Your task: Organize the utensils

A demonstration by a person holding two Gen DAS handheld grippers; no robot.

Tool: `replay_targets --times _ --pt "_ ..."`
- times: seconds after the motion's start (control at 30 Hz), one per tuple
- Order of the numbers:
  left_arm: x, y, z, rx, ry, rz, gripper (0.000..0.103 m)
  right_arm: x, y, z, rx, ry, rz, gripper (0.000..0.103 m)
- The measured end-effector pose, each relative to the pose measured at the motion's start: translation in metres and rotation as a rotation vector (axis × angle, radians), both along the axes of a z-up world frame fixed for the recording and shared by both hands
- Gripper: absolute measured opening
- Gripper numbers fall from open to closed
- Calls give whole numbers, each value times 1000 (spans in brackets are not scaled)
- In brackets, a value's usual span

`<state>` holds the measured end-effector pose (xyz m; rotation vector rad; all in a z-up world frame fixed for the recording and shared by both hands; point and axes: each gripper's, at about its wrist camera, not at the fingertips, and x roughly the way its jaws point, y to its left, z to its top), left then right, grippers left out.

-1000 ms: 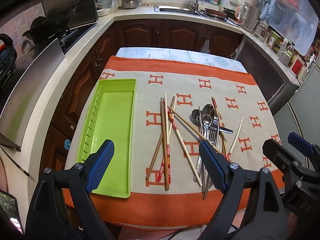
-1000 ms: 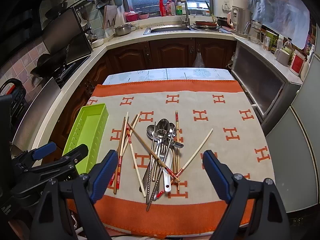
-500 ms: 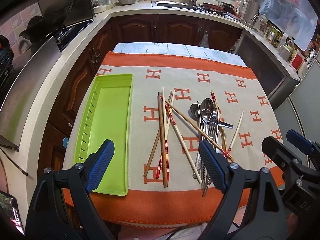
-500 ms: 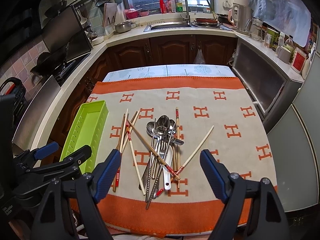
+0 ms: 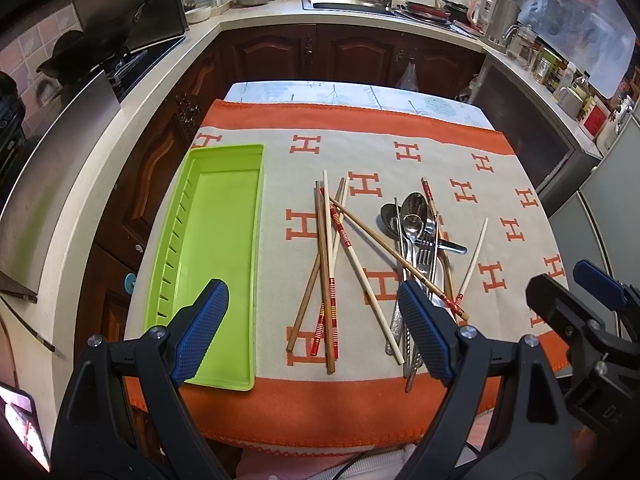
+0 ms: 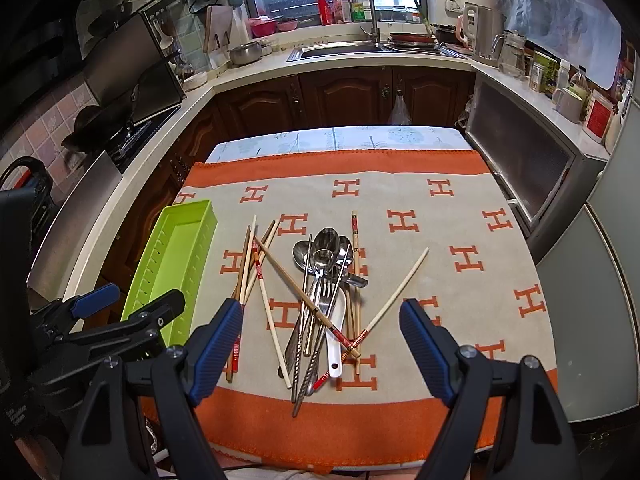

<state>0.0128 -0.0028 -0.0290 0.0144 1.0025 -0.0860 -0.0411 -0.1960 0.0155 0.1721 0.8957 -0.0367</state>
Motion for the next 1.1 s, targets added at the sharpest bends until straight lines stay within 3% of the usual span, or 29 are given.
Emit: replay_targets --times 0.43,0.6,0.77,0.9,1.1 --pt "29 8 -9 -24 48 4 85 10 -20 -4 57 33 -26 80" --pt "50 4 -7 -2 49 -44 85 23 -30 -6 57 46 -26 73" --pt "79 11 1 -81 102 -48 85 40 -38 -8 59 67 3 66" --pt "103 10 2 -102 131 -51 85 59 -49 -12 102 98 20 60" --pt "133 -9 -26 -70 199 -77 84 86 -59 -25 149 142 54 44"
